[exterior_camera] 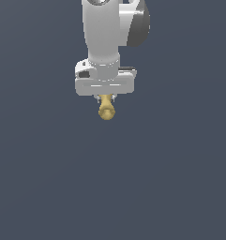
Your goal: Pick up the object and move it to a goal position.
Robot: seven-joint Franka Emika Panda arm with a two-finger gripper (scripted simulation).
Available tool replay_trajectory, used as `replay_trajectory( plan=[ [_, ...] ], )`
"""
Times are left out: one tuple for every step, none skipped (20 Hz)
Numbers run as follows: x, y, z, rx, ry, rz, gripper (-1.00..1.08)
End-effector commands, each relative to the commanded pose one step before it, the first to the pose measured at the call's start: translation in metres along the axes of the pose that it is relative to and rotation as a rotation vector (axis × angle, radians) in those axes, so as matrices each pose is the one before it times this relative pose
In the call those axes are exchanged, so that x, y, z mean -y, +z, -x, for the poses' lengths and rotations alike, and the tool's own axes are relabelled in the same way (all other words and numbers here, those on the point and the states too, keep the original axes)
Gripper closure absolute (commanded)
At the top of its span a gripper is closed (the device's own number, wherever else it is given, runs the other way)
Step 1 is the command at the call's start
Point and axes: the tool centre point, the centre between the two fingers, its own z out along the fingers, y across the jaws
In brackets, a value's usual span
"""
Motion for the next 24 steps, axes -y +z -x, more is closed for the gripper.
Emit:
replay_trajectory(
  plan=[
    [-0.01145,-0.02752,0.00315,0.00074,-0.00043,-0.00038,1.08],
    [-0.00454,-0.01068,0.00089,0.00000,0.00000,0.00000,1.08],
    [-0.00454,-0.01063,0.00085,0.00000,0.00000,0.00000,1.08],
    [-0.00453,-0.01057,0.00080,0.00000,0.00000,0.00000,1.08],
    [-0.00443,-0.01029,0.00073,0.00000,0.00000,0.00000,1.08],
    [-0.00419,-0.00978,0.00065,0.00008,0.00032,0.00061,1.08],
    [-0.00399,-0.00919,0.00058,0.00000,0.00000,0.00000,1.08],
    [-0.00376,-0.00861,0.00050,0.00000,0.00000,0.00000,1.08],
    [-0.00336,-0.00807,0.00040,0.00010,0.00015,0.00067,1.08],
    [-0.00330,-0.00748,0.00034,0.00000,0.00000,0.00000,1.08],
    [-0.00307,-0.00692,0.00026,0.00000,0.00000,0.00000,1.08],
    [-0.00285,-0.00638,0.00020,0.00000,0.00000,0.00000,1.08],
    [-0.00237,-0.00588,0.00012,0.00009,0.00005,0.00068,1.08],
    [-0.00239,-0.00531,0.00011,0.00000,0.00000,0.00000,1.08],
    [-0.00215,-0.00477,0.00007,0.00000,0.00000,0.00000,1.08],
    [-0.00192,-0.00423,0.00003,0.00000,0.00000,0.00000,1.08],
    [-0.00169,-0.00370,-0.00001,0.00000,0.00000,0.00000,1.08],
    [-0.00146,-0.00317,-0.00005,0.00000,0.00000,0.00000,1.08],
    [-0.00123,-0.00265,-0.00009,0.00000,0.00000,0.00000,1.08],
    [-0.00069,-0.00219,-0.00016,0.00008,-0.00003,0.00069,1.08],
    [-0.00079,-0.00167,-0.00014,0.00000,0.00000,0.00000,1.08],
    [-0.00059,-0.00123,-0.00015,0.00000,0.00000,0.00000,1.08],
    [-0.00041,-0.00083,-0.00013,0.00000,0.00000,0.00000,1.08],
    [-0.00023,-0.00047,-0.00009,0.00000,0.00000,0.00000,1.08]
  ],
)
